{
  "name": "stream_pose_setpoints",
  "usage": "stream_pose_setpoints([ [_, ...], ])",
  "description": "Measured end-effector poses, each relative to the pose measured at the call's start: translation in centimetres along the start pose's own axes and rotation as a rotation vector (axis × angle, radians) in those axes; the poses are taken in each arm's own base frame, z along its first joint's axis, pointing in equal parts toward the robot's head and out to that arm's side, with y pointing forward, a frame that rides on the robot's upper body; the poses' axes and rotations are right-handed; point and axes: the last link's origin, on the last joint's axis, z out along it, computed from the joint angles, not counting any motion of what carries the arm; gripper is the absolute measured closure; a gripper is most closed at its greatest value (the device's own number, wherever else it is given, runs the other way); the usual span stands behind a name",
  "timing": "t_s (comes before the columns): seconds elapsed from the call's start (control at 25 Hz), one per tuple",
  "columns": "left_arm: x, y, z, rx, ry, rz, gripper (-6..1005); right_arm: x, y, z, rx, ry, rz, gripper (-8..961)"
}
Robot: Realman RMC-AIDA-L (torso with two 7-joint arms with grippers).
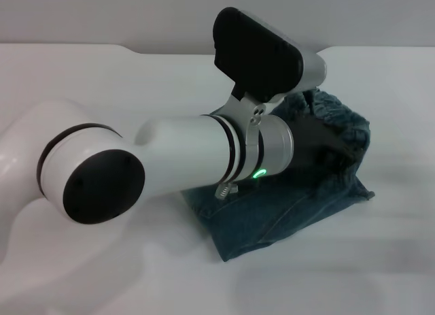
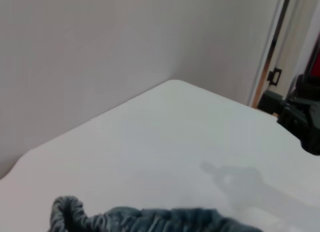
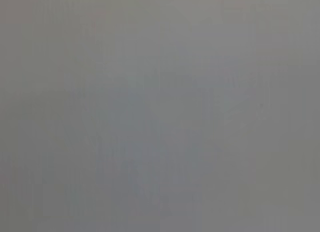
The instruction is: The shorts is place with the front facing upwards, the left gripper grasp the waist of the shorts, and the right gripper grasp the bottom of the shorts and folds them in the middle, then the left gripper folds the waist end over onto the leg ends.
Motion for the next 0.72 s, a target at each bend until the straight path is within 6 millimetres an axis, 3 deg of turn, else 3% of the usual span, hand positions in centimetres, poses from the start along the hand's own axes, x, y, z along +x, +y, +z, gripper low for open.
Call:
stream_pose_setpoints([
  [0.16,0.22,0.11,0.12,-0.003,0.005,0.02,549,-0.22,-0.02,-0.19,0.005,-0.013,0.001,954],
  [0.56,0.58,0.83,0.41,-0.016,0.038,0.054,259,-0.51,-0.25,-0.59,0.015,-0.038,-0.002,953],
  [0.72,0.93,0.82,0.08,-0.016,0.045,0.052,197,-0.44,-0.15,-0.66,0.007,-0.034,-0.005,953],
])
